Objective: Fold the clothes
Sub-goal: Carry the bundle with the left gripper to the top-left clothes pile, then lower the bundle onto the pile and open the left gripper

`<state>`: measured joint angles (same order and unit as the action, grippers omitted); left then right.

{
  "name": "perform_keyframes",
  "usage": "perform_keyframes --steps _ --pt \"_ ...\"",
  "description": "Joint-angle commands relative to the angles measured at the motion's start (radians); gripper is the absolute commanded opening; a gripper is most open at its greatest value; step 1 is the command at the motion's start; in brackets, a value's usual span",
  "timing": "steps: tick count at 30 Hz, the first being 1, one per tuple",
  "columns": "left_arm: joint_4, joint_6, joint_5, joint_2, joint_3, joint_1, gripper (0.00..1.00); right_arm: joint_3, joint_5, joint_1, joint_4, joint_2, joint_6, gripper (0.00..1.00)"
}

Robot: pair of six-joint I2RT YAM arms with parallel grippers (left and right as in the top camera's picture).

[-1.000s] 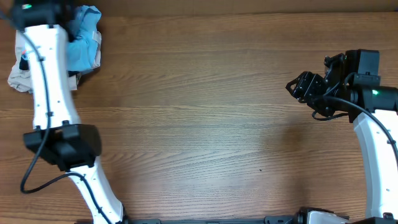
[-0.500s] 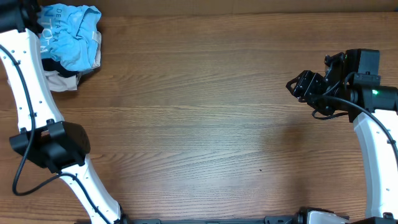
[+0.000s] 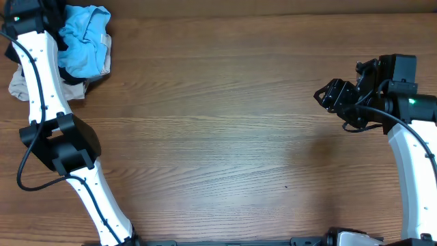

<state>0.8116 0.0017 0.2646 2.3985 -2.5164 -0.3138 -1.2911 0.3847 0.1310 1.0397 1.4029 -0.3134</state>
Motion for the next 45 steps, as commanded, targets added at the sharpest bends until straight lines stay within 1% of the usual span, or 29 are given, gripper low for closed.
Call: perform_keyframes --steps 1,2,3,4,5,6,7,8,11,13,18,20,23,27,32,36,40,43,45 --pt "0.03 -0.021 -0.177 0.02 -0.031 0.034 0.05 -0.004 -0.01 0.004 -0.006 0.002 0.003 0.74" --pt "0.044 -0.021 -0.2 0.027 -0.03 0.042 0.08 -0.004 -0.01 0.004 -0.008 0.002 0.003 0.74" --pt "0.059 -0.021 -0.218 0.03 -0.03 0.051 0.13 -0.004 -0.01 0.004 -0.008 0.002 0.003 0.73" --pt "0.074 -0.021 -0.23 0.035 -0.03 0.058 0.29 -0.004 -0.01 0.004 -0.009 0.002 0.003 0.74" --pt "0.096 -0.021 -0.24 0.036 -0.029 0.068 0.48 -0.004 -0.01 0.004 -0.009 0.002 0.003 0.73" --pt "0.113 -0.021 -0.239 0.039 -0.029 0.075 0.7 -0.004 -0.01 0.004 -0.009 0.002 0.003 0.73" --pt "0.132 -0.02 -0.239 0.04 -0.029 0.084 0.84 -0.004 -0.01 0.004 -0.01 0.002 0.004 0.74" --pt "0.146 -0.014 -0.239 0.04 -0.029 0.091 0.92 -0.004 -0.01 0.004 -0.013 0.002 0.004 0.74" --pt "0.161 0.042 -0.24 0.04 -0.03 0.109 1.0 -0.004 -0.01 0.004 -0.021 0.002 0.004 0.74" --pt "0.17 0.079 -0.239 0.026 -0.034 0.121 1.0 -0.004 -0.01 0.004 -0.023 0.002 0.004 0.74" --pt "0.174 0.08 -0.236 -0.062 -0.035 0.121 1.0 -0.004 -0.01 0.004 -0.02 0.002 0.004 0.75" --pt "0.161 0.081 -0.235 -0.102 -0.035 0.115 1.0 -0.004 -0.01 0.004 -0.02 0.002 0.004 0.77" --pt "0.13 0.099 -0.222 -0.154 -0.035 0.103 1.0 -0.004 -0.01 0.004 -0.02 0.002 0.003 0.77" --pt "0.052 0.114 -0.203 -0.16 -0.034 0.073 1.0 -0.004 -0.01 0.004 -0.02 0.002 0.004 0.78" --pt "-0.05 0.114 -0.215 -0.092 -0.033 0.011 1.0 -0.004 -0.011 0.004 -0.02 0.005 0.004 0.78" --pt "-0.111 0.115 -0.214 0.005 -0.033 -0.035 1.0 -0.004 -0.01 0.004 -0.018 0.026 0.003 0.78" --pt "-0.091 0.115 -0.246 0.104 -0.033 -0.052 1.0 -0.004 -0.01 0.002 -0.016 0.053 0.003 0.78" --pt "-0.041 0.115 -0.292 0.189 -0.033 -0.052 1.0 -0.004 -0.004 -0.001 -0.016 0.08 0.0 0.78" --pt "-0.011 0.114 -0.291 0.242 -0.033 -0.051 1.0 -0.004 0.002 -0.002 -0.016 0.095 0.0 0.78"
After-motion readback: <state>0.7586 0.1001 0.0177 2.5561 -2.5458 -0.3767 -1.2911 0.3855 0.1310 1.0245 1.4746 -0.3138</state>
